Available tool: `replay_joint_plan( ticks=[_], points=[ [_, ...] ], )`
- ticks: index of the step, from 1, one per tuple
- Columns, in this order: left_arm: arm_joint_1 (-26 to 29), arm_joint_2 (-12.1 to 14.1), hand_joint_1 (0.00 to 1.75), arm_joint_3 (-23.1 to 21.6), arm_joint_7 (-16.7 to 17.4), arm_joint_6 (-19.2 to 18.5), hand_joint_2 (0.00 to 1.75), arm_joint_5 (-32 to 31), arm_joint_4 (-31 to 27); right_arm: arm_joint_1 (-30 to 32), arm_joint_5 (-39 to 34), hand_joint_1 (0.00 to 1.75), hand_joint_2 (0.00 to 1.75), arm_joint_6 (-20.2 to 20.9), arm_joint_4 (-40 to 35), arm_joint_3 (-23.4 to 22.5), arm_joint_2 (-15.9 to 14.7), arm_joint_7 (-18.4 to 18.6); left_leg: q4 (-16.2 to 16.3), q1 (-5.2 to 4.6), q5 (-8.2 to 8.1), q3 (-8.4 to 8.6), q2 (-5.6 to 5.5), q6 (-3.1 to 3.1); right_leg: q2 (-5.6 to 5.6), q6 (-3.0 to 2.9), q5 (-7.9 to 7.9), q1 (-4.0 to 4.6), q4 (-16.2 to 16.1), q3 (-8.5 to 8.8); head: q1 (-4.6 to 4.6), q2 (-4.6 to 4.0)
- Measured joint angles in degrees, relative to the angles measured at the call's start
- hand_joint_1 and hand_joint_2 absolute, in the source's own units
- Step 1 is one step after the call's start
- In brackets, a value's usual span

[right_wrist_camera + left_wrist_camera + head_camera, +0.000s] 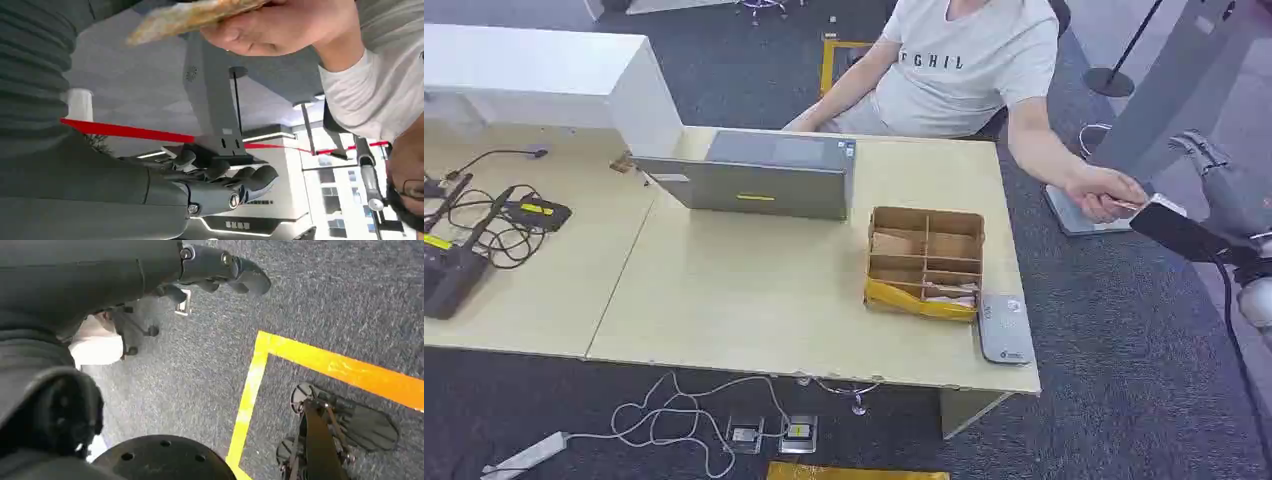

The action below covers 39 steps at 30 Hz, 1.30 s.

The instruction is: Pass the card to the sensor for recognition and then transmit it.

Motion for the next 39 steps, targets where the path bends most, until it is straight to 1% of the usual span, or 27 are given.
replay_joint_plan(
  ticks=[1, 2, 22, 39],
  points=[
    [0.0, 0.02, 0.0, -0.11, 0.0, -0.02, 0.0, 0.0, 0.0, 0.08, 0.09, 0.4, 1.75, 0.0, 0.0, 0.07, 0.02, 0.0, 0.0, 0.0, 0.0, 0.0, -0.01, 0.0, -0.01, 0.0, 0.0, 0.0, 0.0, 0.0, 0.0, 0.0],
    [0.0, 0.04, 0.0, -0.2, 0.0, -0.04, 0.0, -0.02, 0.0, 0.1, 0.13, 1.75, 1.75, 0.0, 0.0, 0.15, 0.13, 0.0, 0.0, 0.0, 0.0, 0.0, -0.01, 0.0, 0.0, 0.0, 0.0, 0.0, 0.0, 0.0, 0.0, 0.0],
    [0.01, 0.39, 0.0, -1.73, 0.0, -0.44, 0.0, -0.57, 0.0, 1.31, 1.01, 1.75, 1.75, 0.74, 0.0, 0.26, 0.26, -0.02, 0.0, 0.0, 0.0, 0.0, 0.0, 0.0, 0.0, 0.0, 0.0, 0.0, -0.01, 0.0, 0.0, 0.0],
    [0.0, 0.52, 0.0, -1.79, 0.0, -0.63, 0.0, -0.68, 0.0, 2.03, 2.29, 1.75, 1.75, 0.46, 0.0, 0.24, 0.44, -0.74, 0.0, 0.0, 0.0, 0.0, 0.0, 0.0, 0.0, 0.0, 0.0, 0.0, -0.01, 0.0, 0.0, 0.0]
  ],
)
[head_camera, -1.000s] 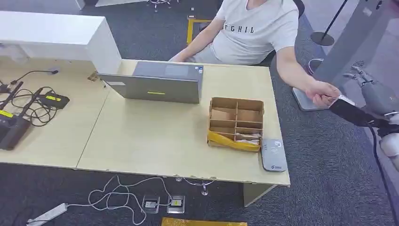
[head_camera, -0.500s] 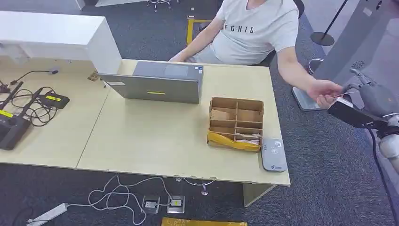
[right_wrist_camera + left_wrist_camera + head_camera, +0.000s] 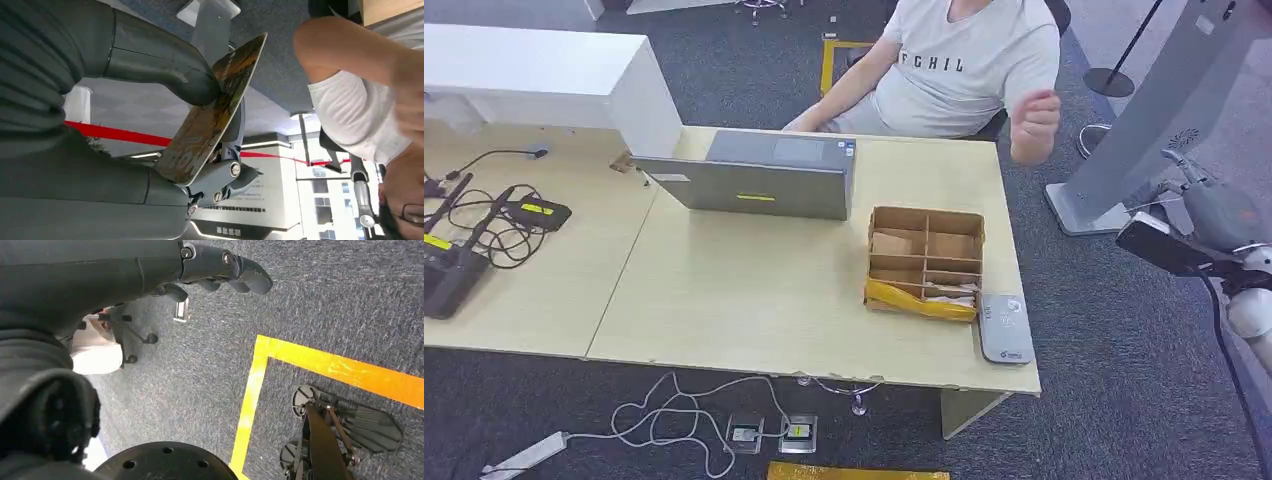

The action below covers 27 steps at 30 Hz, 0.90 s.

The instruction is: Pass the card to the sensor for recognition and then transmit it.

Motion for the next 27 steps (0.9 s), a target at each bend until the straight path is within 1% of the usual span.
replay_joint_plan(
  ticks=[4, 6, 7, 8, 9, 17, 20, 27],
  points=[
    [0.0, 0.02, 0.0, 0.0, 0.0, 0.0, 0.0, 0.0, 0.0, 0.09, 0.07, 1.75, 1.75, -0.04, 0.0, 0.0, 0.02, 0.0, 0.0, 0.0, 0.0, 0.0, 0.0, 0.0, 0.0, 0.0, 0.0, 0.0, 0.0, 0.0, 0.0, 0.0],
    [0.0, 0.02, 0.0, 0.0, -0.15, -0.11, 0.0, -0.09, 0.0, 0.85, 0.81, 1.75, 1.75, -0.22, 0.0, 0.0, 0.26, -0.57, 0.0, 0.01, 0.0, -0.01, 0.0, 0.0, 0.0, 0.0, 0.0, 0.01, 0.01, 0.01, 0.0, 0.0],
    [-0.02, 0.02, 0.0, -0.02, -0.15, -0.2, 0.0, -0.37, 0.0, 2.27, 2.58, 1.75, 1.75, -0.31, -0.11, 0.13, 1.27, -1.01, -0.01, 0.05, -0.02, -0.02, 0.0, -0.03, 0.0, 0.0, 0.0, 0.05, 0.01, 0.03, 0.0, 0.0],
    [-0.11, 0.02, 0.0, -0.68, 0.02, -0.5, 0.0, -1.07, 0.0, 8.12, 7.72, 1.75, 1.75, -0.96, -1.27, 1.75, 5.29, 0.37, -0.01, 0.1, -0.01, -0.01, -0.04, -0.05, -0.04, -0.01, -0.01, 0.09, 0.01, 0.03, 0.0, 0.0],
    [-0.09, 0.15, 0.0, -1.14, 0.04, -0.41, 0.0, -1.07, 0.0, 10.67, 8.22, 1.75, 1.75, -1.31, -1.57, 3.15, 7.39, 0.72, -0.01, 0.1, -0.01, -0.01, -0.03, -0.06, -0.01, -0.02, -0.02, 0.1, 0.02, 0.02, 0.0, 0.0],
    [-0.1, 0.37, 0.0, -1.88, 0.04, -0.57, 0.0, -1.77, 0.0, 13.02, 8.85, 1.75, 1.75, -0.28, -2.08, 4.96, 9.49, 0.37, 0.0, 0.09, -0.03, 0.01, -0.01, -0.08, 0.01, -0.03, -0.02, 0.09, 0.0, 0.02, 0.0, 0.0],
    [-0.1, 0.5, 0.0, -2.36, 0.04, -0.06, 0.0, -1.77, 0.0, 13.77, 9.07, 1.75, 1.75, 0.24, -2.08, 5.62, 10.1, 0.37, 0.0, 0.09, -0.03, 0.01, -0.01, -0.08, 0.0, -0.03, -0.02, 0.09, 0.0, 0.02, 0.02, 0.0],
    [-0.1, 0.66, 0.0, -2.65, 0.04, 0.48, 0.0, -1.66, 0.0, 14.73, 7.74, 1.75, 1.75, 0.15, -1.97, 7.1, 11.41, -0.07, -0.01, 0.1, -0.06, 0.06, 0.09, -0.12, 0.14, -0.03, -0.02, 0.09, 0.0, 0.01, 0.0, 0.0]
  ],
)
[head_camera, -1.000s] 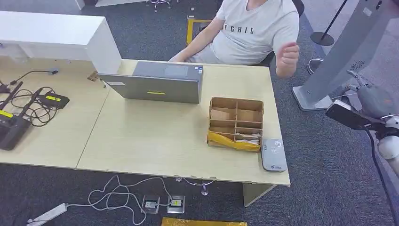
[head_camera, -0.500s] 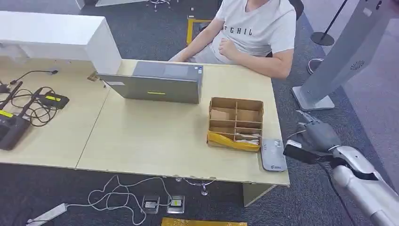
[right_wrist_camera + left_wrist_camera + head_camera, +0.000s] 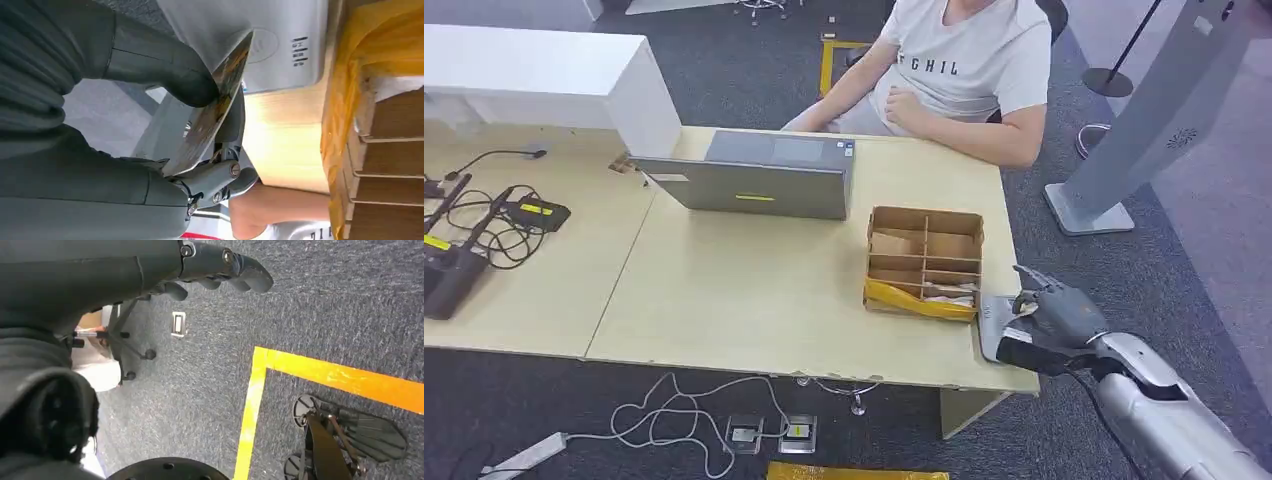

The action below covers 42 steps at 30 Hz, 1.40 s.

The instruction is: Pass the card to the sensor for recognition and then transmit it.

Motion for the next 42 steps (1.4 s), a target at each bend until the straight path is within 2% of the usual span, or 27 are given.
replay_joint_plan(
  ticks=[19, 23, 28, 31, 36, 39, 42],
  points=[
    [0.02, 0.0, 0.0, -0.24, 0.83, -0.02, 0.0, 0.17, 0.0, 1.34, -1.0, 1.75, 1.75, -1.01, 0.39, 1.31, 1.31, -0.68, 0.0, 0.0, -0.01, 0.17, 0.08, -0.02, 0.1, 0.0, 0.0, 0.0, -0.01, 0.1, 0.0, 0.0],
    [0.02, 0.0, 0.0, -0.24, 0.83, 0.11, 0.0, 0.17, 0.0, 0.78, -0.7, 1.75, 1.75, -2.99, 0.55, 1.27, 1.14, -0.02, 0.0, -0.01, -0.01, 0.16, 0.08, -0.01, 0.1, 0.01, 0.02, -0.01, -0.01, 0.11, 0.02, 0.0],
    [0.09, 0.33, 0.0, -0.31, 0.81, -0.15, 0.0, 0.04, 0.0, -4.6, 0.07, 1.75, 1.75, -4.53, 0.92, 0.15, -1.84, 0.98, 0.02, -0.1, 0.02, 0.13, 0.09, 0.0, 0.11, 0.05, 0.07, -0.1, 0.0, 0.07, 0.0, 0.0],
    [0.12, 0.66, 0.0, -1.03, 0.79, -0.74, 0.0, -0.18, 0.02, -10.4, -1.83, 1.75, 1.75, -4.42, 1.01, -2.01, -5.29, 0.7, 0.03, -0.12, 0.02, 0.11, 0.08, 0.01, 0.07, 0.05, 0.07, -0.13, 0.0, 0.07, 0.0, 0.0],
    [0.15, 0.83, 0.0, -1.35, 0.72, -1.05, 0.0, 0.39, 0.02, -18.45, -3.63, 1.75, 1.75, -1.77, -0.53, -5.73, -9.56, 0.92, 0.03, -0.12, 0.01, 0.08, 0.06, 0.01, 0.06, 0.05, 0.06, -0.12, -0.01, 0.06, 0.0, 0.0],
    [0.14, 0.83, 0.0, -1.55, 0.72, -1.03, 0.0, 0.52, 0.02, -20.77, -4.46, 1.75, 1.75, 0.31, -2.01, -7.26, -10.78, 1.42, 0.02, -0.08, 0.0, 0.06, 0.07, 0.0, 0.07, 0.04, 0.05, -0.09, -0.01, 0.06, 0.02, 0.0],
    [0.08, 0.83, 0.0, -1.57, 0.72, -1.12, 0.0, 0.52, 0.02, -20.92, -2.86, 1.75, 1.75, 0.52, -3.37, -7.43, -10.91, 1.84, 0.02, -0.03, -0.01, 0.07, 0.07, -0.01, 0.09, 0.04, 0.05, -0.04, -0.02, 0.06, 0.02, 0.0]
  ],
)
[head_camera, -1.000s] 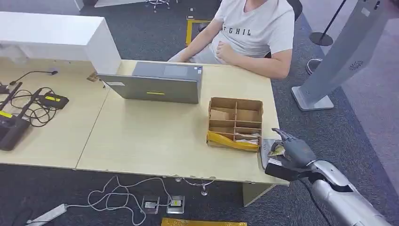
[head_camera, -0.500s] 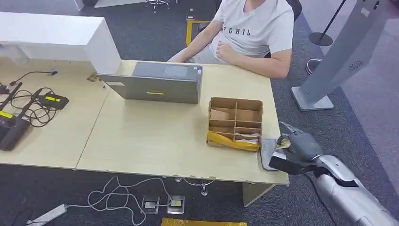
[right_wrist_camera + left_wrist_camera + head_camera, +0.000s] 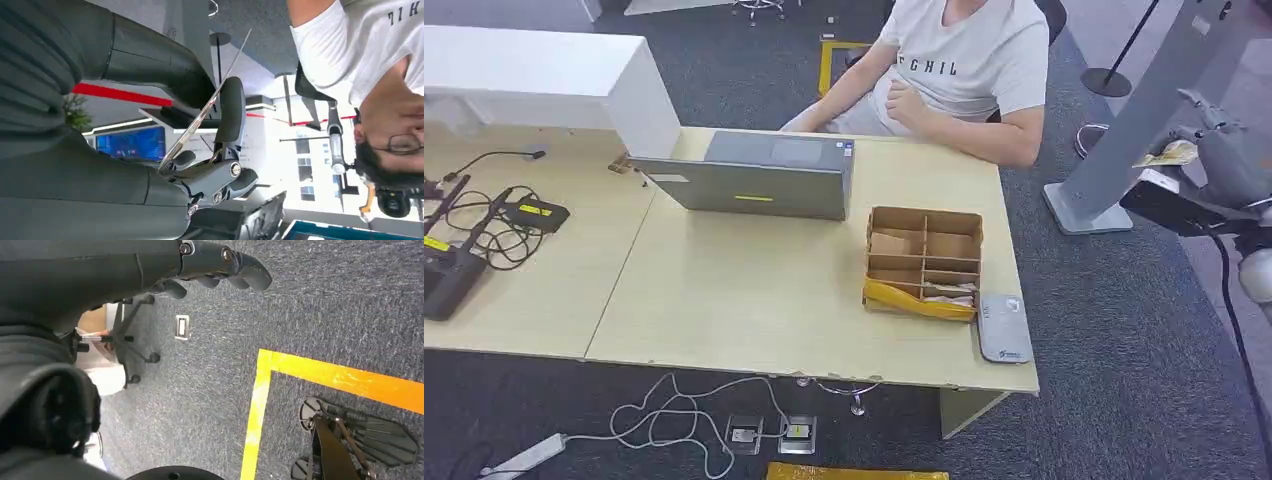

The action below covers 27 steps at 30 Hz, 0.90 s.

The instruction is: Pass the card to the sensor for recognition and then transmit it.

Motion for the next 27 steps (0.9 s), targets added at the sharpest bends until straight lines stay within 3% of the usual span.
replay_joint_plan(
  ticks=[6, 12, 27],
  points=[
    [-0.02, -0.02, 0.0, -0.02, -0.9, 0.04, 0.0, 0.22, 0.0, 2.53, 2.36, 1.75, 1.75, -0.26, -2.44, 0.48, 0.96, 0.87, 0.0, 0.02, 0.01, -0.02, -0.03, 0.0, -0.05, 0.0, 0.0, 0.02, 0.02, 0.03, 0.0, 0.0],
    [-0.13, -0.04, 0.0, -0.09, 0.46, -0.22, 0.0, -0.15, 0.0, 4.59, 6.14, 1.75, 1.75, 0.68, -3.82, 2.14, 3.61, 1.07, -0.01, 0.02, 0.01, -0.03, -0.03, 0.0, -0.05, -0.01, 0.0, 0.02, 0.02, 0.01, -0.02, 0.0],
    [-0.23, 0.09, 0.0, -1.77, 1.11, -1.73, 0.0, -1.29, 0.0, 3.04, 7.76, 1.75, 1.75, 0.42, -2.12, 3.74, 10.34, 0.04, -0.01, 0.03, 0.01, -0.05, -0.05, -0.01, -0.06, -0.02, -0.01, 0.03, 0.02, 0.0, 0.0, 0.0]
  ],
)
